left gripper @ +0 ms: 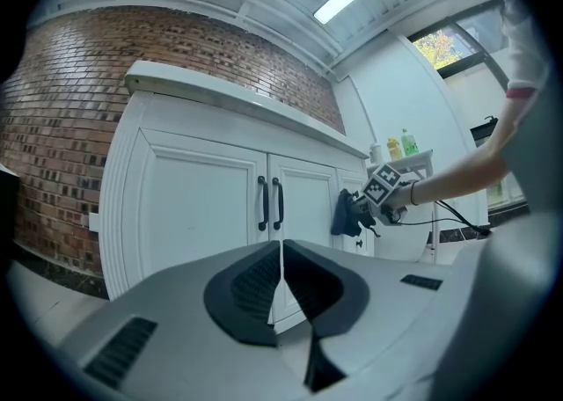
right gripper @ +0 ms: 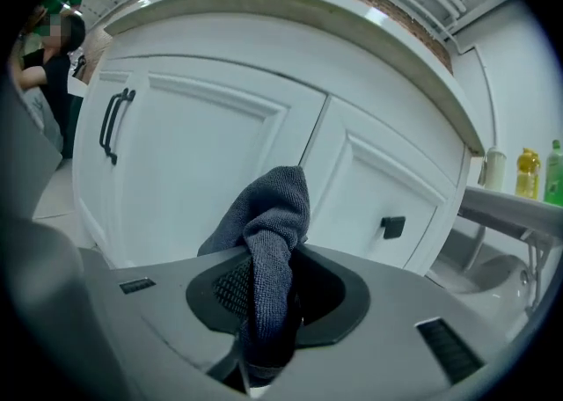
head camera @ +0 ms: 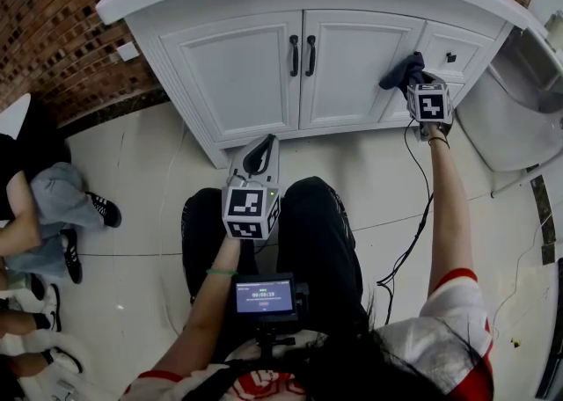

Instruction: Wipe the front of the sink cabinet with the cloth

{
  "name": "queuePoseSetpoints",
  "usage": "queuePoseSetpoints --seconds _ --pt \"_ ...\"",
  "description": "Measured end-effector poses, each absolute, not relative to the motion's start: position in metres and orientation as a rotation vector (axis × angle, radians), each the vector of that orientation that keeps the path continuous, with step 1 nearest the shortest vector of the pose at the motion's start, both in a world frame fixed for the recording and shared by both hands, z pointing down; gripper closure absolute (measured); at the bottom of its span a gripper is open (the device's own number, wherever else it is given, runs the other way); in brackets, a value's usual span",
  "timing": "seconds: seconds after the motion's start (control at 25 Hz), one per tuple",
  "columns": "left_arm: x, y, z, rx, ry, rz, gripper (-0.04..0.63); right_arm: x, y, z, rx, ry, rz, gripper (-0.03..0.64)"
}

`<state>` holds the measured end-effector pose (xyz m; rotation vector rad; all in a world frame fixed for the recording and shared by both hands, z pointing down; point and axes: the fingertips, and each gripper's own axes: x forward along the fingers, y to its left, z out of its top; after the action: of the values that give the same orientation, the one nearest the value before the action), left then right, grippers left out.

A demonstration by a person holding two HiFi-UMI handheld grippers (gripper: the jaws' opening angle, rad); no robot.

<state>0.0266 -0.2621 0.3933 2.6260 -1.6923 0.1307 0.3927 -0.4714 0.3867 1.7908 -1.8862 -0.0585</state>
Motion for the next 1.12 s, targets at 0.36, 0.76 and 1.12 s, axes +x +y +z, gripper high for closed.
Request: queuePoseSetpoints --seconds 0.36,0.76,1.12 --pt "0.025 -0.274 0.407 2.601 -1.704 0.164 0.552 0.383 -0.48 0.487 1.706 -1.84 0.09 0.509" --pt "0.023 -0.285 0.419 2.577 -1.718 0.174 0.552 0.366 -0.468 0.593 1.608 -1.774 0.319 0.508" --pt "0.02 -0.276 0.405 2.602 -1.724 0.144 0.552 0.305 -0.433 0.537 1.652 -2.118 0.334 0.509"
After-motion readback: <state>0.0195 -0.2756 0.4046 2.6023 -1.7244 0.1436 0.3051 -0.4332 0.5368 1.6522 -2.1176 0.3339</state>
